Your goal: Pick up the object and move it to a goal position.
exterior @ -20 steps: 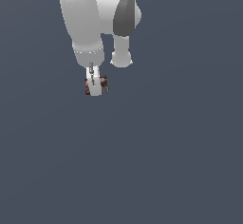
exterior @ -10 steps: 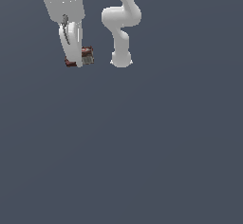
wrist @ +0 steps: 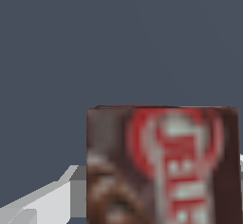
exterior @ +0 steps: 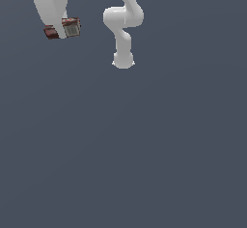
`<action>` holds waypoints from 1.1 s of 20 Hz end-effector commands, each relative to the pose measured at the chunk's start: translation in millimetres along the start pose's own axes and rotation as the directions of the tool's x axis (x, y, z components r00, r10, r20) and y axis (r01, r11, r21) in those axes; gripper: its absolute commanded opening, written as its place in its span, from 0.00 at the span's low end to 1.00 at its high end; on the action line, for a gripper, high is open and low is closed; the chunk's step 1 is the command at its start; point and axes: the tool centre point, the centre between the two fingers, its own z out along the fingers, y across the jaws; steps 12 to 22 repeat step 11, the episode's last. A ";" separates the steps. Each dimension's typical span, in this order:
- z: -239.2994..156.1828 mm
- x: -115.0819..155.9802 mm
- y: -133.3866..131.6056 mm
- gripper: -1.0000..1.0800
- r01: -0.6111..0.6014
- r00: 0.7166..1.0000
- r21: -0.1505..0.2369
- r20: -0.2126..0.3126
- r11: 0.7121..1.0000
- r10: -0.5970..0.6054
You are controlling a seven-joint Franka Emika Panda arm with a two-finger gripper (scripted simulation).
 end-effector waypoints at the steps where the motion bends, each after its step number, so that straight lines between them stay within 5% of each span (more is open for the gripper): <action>1: -13.4 4.1 2.9 0.00 0.002 1.000 -0.001 0.000 1.000 -0.002; 22: -33.3 11.2 5.9 0.00 0.003 1.000 -0.001 0.000 1.000 -0.003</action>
